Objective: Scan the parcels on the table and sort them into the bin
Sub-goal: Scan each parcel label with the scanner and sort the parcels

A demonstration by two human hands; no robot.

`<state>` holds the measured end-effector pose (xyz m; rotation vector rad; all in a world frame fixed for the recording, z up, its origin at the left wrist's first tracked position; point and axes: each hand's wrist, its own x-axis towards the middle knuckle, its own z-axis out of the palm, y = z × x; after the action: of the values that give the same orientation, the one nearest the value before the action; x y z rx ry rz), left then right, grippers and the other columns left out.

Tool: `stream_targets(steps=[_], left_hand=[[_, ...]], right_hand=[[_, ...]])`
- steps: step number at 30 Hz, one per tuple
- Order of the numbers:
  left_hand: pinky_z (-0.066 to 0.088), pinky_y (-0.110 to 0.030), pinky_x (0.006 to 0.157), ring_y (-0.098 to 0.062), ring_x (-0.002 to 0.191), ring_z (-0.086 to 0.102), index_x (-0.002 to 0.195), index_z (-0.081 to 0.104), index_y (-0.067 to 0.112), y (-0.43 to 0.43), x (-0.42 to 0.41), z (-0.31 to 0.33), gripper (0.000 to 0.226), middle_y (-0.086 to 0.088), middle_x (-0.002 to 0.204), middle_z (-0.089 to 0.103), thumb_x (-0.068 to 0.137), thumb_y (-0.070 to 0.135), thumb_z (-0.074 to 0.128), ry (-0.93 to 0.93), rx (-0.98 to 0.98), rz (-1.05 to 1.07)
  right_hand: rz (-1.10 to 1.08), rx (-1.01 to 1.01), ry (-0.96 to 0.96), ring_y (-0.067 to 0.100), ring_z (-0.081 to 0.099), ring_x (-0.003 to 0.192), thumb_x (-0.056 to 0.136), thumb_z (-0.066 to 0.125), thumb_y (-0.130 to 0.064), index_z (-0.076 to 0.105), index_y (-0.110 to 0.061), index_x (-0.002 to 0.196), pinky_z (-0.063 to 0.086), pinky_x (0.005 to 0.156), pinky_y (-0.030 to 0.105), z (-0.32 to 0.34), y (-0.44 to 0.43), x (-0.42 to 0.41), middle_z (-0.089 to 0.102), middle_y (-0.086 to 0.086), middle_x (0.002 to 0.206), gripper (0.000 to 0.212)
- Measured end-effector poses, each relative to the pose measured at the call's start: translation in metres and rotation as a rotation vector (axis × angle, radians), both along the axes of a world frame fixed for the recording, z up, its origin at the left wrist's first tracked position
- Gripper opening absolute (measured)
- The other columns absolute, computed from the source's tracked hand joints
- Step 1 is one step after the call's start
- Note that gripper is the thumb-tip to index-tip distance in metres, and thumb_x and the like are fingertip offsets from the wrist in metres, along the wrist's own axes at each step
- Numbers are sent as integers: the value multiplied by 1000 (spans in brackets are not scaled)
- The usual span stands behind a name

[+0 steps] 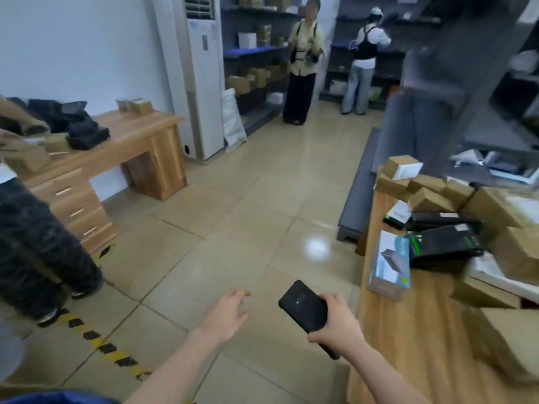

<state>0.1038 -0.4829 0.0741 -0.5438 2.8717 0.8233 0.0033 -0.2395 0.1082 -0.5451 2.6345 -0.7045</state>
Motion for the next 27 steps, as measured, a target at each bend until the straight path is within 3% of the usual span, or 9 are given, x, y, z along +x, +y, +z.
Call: stream_targets(steps=[4,8,14,19,21,24,27], left_hand=[[42,-26,94,-15,116,53,137,45,27,73,-69,7,46,0,127,53,93,31,58,6,21,-165],[40,-24,85,-12,114,52,135,45,29,141,-122,12,44,4,127,51,93,28,58,22,64,-294],[39,-28,100,-16,122,49,135,48,22,204,-194,9,45,-1,130,48,91,24,60,6,51,-488],[38,-24,84,-19,117,50,135,47,23,227,-251,9,53,1,127,45,85,8,58,-11,-41,-665],[41,-26,85,-21,121,48,136,46,24,229,-278,3,61,1,133,41,81,-1,51,-21,-73,-719],[41,-40,104,-31,136,34,142,42,25,232,-324,-8,61,-5,149,27,87,-1,50,-16,-137,-786],[40,-42,106,-27,146,11,149,25,29,234,-359,-8,81,-4,159,6,83,-6,55,-25,-352,-940]], right_hand=[[-185,3,21,8,52,96,49,74,-41,46,-29,119,52,81,35,5,75,-28,41,-12,110,76],[-354,25,28,7,52,95,50,76,-45,47,-28,118,54,80,35,6,141,-46,41,-13,109,76],[-563,19,25,10,53,97,48,76,-43,45,-26,127,54,83,40,3,209,-64,39,-12,112,86],[-679,20,-16,10,53,97,50,75,-45,45,-25,129,54,83,39,-3,237,-85,40,-12,111,87],[-717,24,-35,9,52,97,51,74,-46,44,-25,130,55,82,37,-6,239,-97,40,-12,111,87],[-760,36,-66,9,52,97,52,75,-45,43,-24,133,54,83,36,-10,240,-118,39,-11,112,89],[-795,57,-98,10,51,97,54,73,-44,41,-24,134,51,87,38,-15,238,-137,37,-11,112,89]])
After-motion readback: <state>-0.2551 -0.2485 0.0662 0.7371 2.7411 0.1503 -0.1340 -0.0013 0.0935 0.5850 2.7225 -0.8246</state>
